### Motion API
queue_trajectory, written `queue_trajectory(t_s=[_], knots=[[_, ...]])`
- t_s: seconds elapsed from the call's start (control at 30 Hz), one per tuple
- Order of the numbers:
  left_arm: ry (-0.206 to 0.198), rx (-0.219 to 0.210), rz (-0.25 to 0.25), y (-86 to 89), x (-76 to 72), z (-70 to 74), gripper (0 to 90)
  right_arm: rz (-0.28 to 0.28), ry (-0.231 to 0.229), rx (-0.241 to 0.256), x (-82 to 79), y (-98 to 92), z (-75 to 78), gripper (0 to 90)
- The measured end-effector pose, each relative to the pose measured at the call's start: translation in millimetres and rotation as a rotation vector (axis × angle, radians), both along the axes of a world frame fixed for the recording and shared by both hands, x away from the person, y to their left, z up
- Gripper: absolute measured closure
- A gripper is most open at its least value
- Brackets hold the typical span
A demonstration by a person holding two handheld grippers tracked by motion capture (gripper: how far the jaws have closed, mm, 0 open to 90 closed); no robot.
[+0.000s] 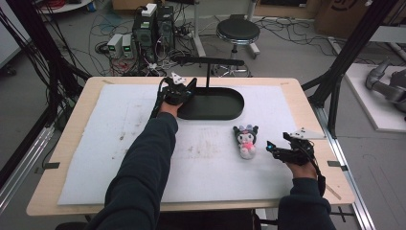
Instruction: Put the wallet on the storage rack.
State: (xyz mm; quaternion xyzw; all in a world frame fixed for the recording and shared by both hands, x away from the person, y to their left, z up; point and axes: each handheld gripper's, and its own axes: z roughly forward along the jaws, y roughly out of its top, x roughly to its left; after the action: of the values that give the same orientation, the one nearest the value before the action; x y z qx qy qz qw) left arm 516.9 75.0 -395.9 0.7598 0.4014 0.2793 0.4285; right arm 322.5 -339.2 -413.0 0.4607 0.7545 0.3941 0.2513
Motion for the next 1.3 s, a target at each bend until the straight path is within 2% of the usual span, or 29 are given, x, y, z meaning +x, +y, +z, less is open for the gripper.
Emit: queue_trajectory(t_s=[0.1, 0.17, 0.23, 0.27, 0.33, 0.43, 0.5, 0.6, 0.7, 0.77, 0.9, 0.97, 1.2, 1.3], knots=[[0.020, -0.035, -0.009, 1.9, -3.4, 2.5, 56.1, 0.001, 0.000, -0.001, -0.2, 0.2, 0.2, 23.3], [0.021, -0.061, -0.013, 4.5, -7.5, 3.7, 55.3, 0.004, 0.002, 0.002, -0.1, 0.8, 0.3, 23.3], [0.046, -0.097, -0.024, 6.4, -10.4, 3.5, 54.2, 0.008, 0.005, 0.002, 0.1, 1.7, -0.1, 23.3], [0.055, -0.101, -0.034, 6.4, -11.8, 2.7, 54.5, 0.011, 0.002, -0.001, 0.4, 2.0, -0.2, 23.3], [0.064, -0.081, -0.045, 5.1, -13.9, 0.2, 55.9, 0.012, 0.006, 0.001, 0.3, 2.7, -0.1, 23.3], [0.069, -0.080, -0.043, 1.6, -13.6, -4.0, 55.0, 0.016, 0.006, 0.001, -0.1, 3.2, 0.3, 23.3], [0.063, -0.060, -0.028, -1.0, -12.6, -6.4, 52.7, 0.013, 0.002, 0.001, -0.7, 3.1, 0.9, 23.3], [0.077, -0.054, -0.014, -0.6, -10.2, -10.3, 51.7, 0.014, 0.001, 0.003, -1.4, 3.1, 1.2, 23.3], [0.104, -0.077, -0.004, 0.3, -8.9, -12.6, 49.8, 0.016, 0.004, 0.000, -1.4, 3.6, 0.9, 23.3], [0.099, -0.078, -0.016, -1.1, -10.1, -11.6, 49.1, 0.016, 0.006, 0.000, -1.4, 3.6, 0.7, 23.3], [0.091, -0.127, -0.048, -3.6, -13.0, -7.6, 48.1, 0.013, 0.007, -0.002, -0.6, 3.5, 0.1, 23.3], [0.099, -0.127, -0.060, -4.7, -14.0, -7.2, 48.1, 0.019, 0.006, -0.003, -0.1, 4.2, -0.2, 23.3], [0.131, -0.077, -0.048, -10.2, -12.1, -16.2, 51.0, 0.020, 0.007, -0.006, -0.7, 3.6, 0.0, 23.3], [0.127, -0.071, -0.040, -10.9, -12.5, -15.9, 49.3, 0.015, 0.007, -0.002, -0.9, 2.5, -0.1, 23.3]])
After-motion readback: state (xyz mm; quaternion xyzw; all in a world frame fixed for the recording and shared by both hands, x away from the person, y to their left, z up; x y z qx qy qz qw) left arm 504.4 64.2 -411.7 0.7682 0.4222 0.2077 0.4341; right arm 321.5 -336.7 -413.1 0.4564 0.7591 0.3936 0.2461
